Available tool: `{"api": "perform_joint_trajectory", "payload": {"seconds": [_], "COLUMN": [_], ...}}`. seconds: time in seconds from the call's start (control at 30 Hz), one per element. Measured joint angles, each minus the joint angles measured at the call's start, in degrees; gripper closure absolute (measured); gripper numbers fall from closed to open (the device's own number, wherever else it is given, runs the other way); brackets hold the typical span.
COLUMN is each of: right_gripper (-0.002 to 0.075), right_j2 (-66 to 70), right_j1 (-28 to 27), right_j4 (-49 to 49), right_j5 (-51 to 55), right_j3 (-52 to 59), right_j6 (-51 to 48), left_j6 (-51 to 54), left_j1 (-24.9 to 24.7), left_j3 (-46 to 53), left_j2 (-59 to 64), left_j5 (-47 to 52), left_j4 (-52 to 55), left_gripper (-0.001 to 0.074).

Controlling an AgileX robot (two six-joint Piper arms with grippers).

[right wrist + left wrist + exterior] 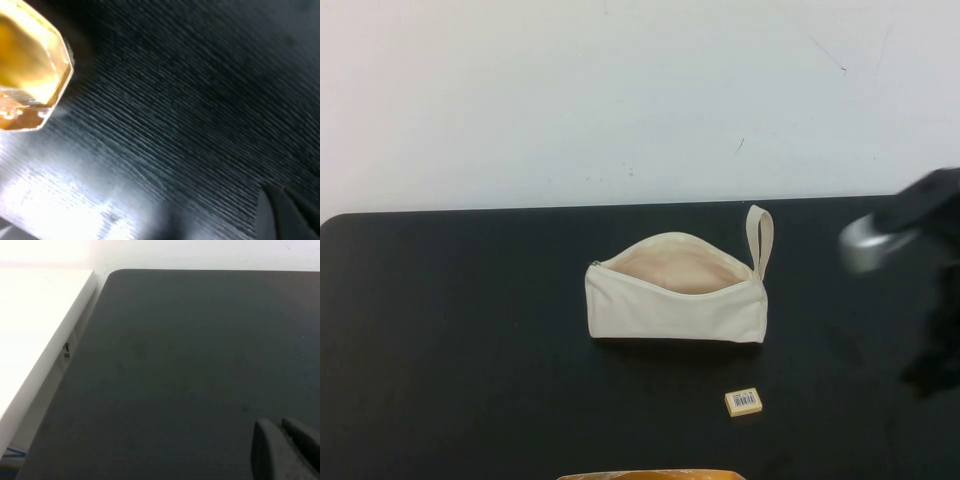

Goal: Put eraser into pencil case
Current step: Pick up the eraser from the table

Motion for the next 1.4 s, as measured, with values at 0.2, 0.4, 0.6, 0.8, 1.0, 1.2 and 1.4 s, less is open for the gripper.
{"api": "perform_joint_trajectory", "payload": {"seconds": [0.2, 0.4, 0.6, 0.8, 1.0, 1.2, 1.4], "right_gripper": [0.0727, 0.0727, 0.0645, 0.0285, 0.0197, 0.0193, 0.0235], "right_j2": [8.20, 14.65, 18.74, 21.41, 25.15, 29.28, 31.48], "right_j1": [9.06, 10.48, 10.48, 10.48, 10.48, 10.48, 10.48], "right_j4": [-2.48, -0.86, 0.21, 6.21, 4.86, 1.76, -3.03], "right_j5": [-4.82, -15.43, -19.88, -28.13, -29.38, -30.07, -31.62], "right_j3": [-2.38, -2.67, -2.76, -2.76, -2.76, -2.76, -2.76], "right_j6": [7.51, 10.04, 11.66, 12.70, 13.28, 17.10, 19.86], "left_j6": [0.00, 0.00, 0.00, 0.00, 0.00, 0.00, 0.00], "left_j1": [0.00, 0.00, 0.00, 0.00, 0.00, 0.00, 0.00], "left_j3": [0.00, 0.00, 0.00, 0.00, 0.00, 0.00, 0.00], "left_j2": [0.00, 0.00, 0.00, 0.00, 0.00, 0.00, 0.00], "left_j5": [0.00, 0.00, 0.00, 0.00, 0.00, 0.00, 0.00], "left_j4": [0.00, 0.00, 0.00, 0.00, 0.00, 0.00, 0.00], "left_gripper": [0.0738, 0.0738, 0.0738, 0.0738, 0.0738, 0.0738, 0.0738]}}
